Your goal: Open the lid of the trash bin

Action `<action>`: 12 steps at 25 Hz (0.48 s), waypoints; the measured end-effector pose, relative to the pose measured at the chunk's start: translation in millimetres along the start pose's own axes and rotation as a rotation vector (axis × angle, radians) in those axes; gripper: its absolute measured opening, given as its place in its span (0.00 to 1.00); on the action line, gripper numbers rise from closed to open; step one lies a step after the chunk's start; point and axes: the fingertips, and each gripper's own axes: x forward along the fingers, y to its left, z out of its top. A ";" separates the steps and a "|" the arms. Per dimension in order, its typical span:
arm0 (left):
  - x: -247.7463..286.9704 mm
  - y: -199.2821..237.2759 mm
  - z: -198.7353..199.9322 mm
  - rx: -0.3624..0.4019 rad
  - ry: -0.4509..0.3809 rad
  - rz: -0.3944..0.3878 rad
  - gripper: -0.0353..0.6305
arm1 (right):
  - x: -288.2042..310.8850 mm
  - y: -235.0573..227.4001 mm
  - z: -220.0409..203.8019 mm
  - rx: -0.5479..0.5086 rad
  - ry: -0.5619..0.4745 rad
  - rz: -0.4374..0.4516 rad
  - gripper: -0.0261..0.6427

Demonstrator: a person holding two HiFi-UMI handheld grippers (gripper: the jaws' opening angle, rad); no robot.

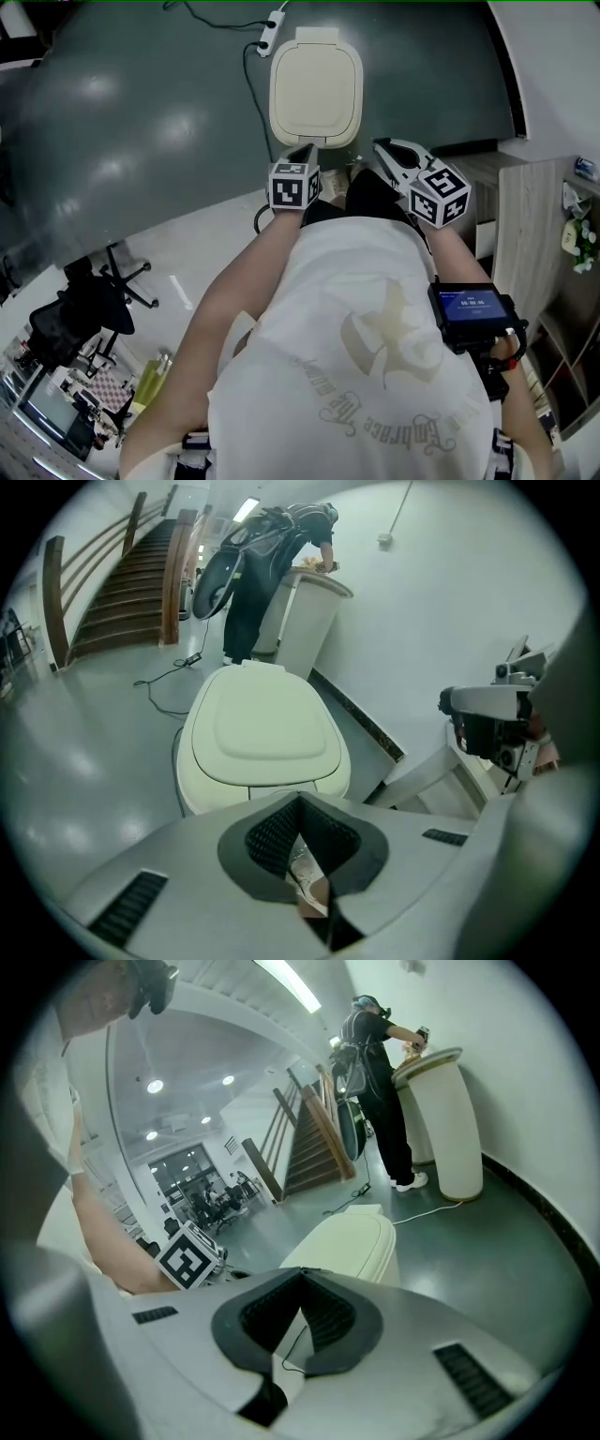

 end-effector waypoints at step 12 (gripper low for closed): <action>12.0 5.5 -2.8 -0.012 0.026 0.021 0.07 | -4.9 -10.5 -4.0 0.031 -0.018 -0.036 0.05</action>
